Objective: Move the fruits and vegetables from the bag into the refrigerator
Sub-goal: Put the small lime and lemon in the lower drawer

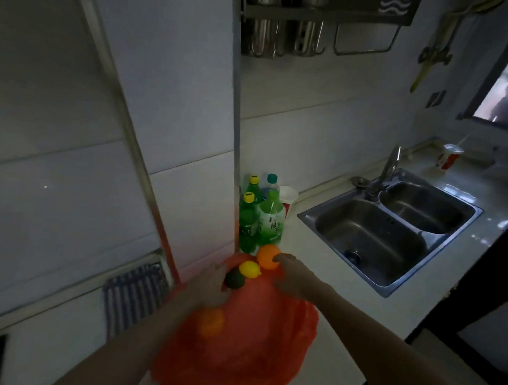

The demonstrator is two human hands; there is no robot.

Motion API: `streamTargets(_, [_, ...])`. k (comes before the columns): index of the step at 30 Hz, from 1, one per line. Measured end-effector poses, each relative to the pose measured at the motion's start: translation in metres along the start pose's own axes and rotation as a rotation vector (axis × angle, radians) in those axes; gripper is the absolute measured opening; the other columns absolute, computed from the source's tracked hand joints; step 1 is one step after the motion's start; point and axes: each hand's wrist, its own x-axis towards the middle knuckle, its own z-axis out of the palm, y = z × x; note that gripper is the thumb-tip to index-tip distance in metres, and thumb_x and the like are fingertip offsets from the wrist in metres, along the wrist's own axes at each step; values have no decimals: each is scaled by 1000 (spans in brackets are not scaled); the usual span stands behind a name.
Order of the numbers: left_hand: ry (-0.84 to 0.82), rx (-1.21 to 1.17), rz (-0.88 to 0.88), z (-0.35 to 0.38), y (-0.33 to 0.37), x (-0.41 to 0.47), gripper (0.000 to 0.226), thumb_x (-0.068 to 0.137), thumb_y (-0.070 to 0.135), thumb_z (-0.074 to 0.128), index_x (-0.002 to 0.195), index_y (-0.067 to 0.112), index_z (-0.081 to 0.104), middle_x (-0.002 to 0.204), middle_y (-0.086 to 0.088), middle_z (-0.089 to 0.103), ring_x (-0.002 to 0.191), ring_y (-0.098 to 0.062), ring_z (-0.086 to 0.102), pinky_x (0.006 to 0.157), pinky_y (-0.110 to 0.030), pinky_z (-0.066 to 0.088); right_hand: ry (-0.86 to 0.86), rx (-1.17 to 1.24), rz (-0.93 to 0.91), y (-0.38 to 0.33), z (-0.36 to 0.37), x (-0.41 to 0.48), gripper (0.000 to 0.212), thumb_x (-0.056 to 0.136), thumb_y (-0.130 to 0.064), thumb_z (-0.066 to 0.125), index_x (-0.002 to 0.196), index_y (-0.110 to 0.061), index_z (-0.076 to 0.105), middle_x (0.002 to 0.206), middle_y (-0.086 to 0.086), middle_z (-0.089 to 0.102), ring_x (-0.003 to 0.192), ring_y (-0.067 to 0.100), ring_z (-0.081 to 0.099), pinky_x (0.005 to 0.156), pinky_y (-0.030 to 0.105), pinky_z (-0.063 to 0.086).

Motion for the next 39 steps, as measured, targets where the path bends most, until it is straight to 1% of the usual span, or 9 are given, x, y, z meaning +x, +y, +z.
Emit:
streamTargets(2, [-25, -5, -62, 4, 4, 8, 73, 73, 40, 46, 142, 20, 34, 131, -13, 52, 118, -31, 51, 96, -40, 44, -38, -10, -18, 6, 11, 20, 60, 87, -29, 60, 140, -15, 36, 135, 16, 43, 119, 32, 49, 95, 42, 46])
streamTargets(5, [5, 32, -92, 13, 7, 21, 64, 70, 45, 41, 124, 10, 48, 124, -13, 54, 115, -30, 51, 93, -35, 41, -73, -27, -41, 14, 29, 47, 61, 89, -29, 59, 143, -15, 33, 136, 15, 43, 118, 31, 50, 92, 40, 46])
streamTargets(9, [31, 9, -127, 29, -1, 40, 68, 71, 42, 41, 132, 11, 43, 128, -11, 51, 119, -27, 48, 97, -34, 39, -86, -10, -101, 18, 53, 76, 63, 87, -25, 62, 143, -11, 36, 139, 14, 41, 120, 32, 49, 94, 38, 44])
streamTargets(12, [51, -27, -162, 38, -7, 51, 65, 76, 37, 47, 135, 11, 41, 128, -13, 50, 117, -28, 49, 96, -34, 41, -75, 8, -127, 17, 66, 92, 62, 84, -21, 62, 141, -11, 38, 139, 13, 39, 122, 33, 46, 94, 43, 46])
streamTargets(14, [73, -43, -170, 45, -13, 57, 64, 77, 34, 51, 136, 12, 39, 128, -14, 48, 116, -30, 51, 96, -37, 43, -62, -11, -155, 17, 75, 102, 61, 82, -22, 62, 138, -12, 40, 136, 12, 40, 122, 33, 45, 91, 45, 48])
streamTargets(19, [106, -65, -159, 59, -17, 67, 70, 76, 43, 47, 139, 14, 37, 128, -14, 45, 114, -33, 52, 94, -42, 46, -70, -36, -169, 16, 91, 116, 61, 83, -25, 62, 138, -15, 38, 138, 10, 35, 118, 34, 47, 85, 44, 51])
streamTargets(23, [81, 0, -139, 68, -14, 73, 68, 82, 32, 61, 143, 16, 34, 127, -15, 40, 113, -35, 50, 92, -41, 46, -41, -58, -184, 16, 98, 124, 56, 80, -26, 66, 130, -16, 42, 135, 10, 35, 109, 34, 53, 77, 43, 53])
streamTargets(30, [19, 28, -149, 85, -16, 68, 64, 78, 42, 62, 133, 17, 39, 120, -13, 44, 108, -34, 51, 86, -39, 47, -50, -148, -193, 14, 96, 127, 63, 83, -26, 66, 137, -17, 36, 141, 15, 32, 115, 39, 51, 89, 42, 48])
streamTargets(39, [34, -53, -82, 78, -15, 37, 68, 79, 34, 66, 138, 11, 39, 138, -17, 42, 128, -33, 40, 106, -33, 33, 38, -333, -254, 9, 107, 119, 62, 81, -12, 65, 135, -23, 36, 135, 10, 39, 121, 39, 39, 89, 46, 48])
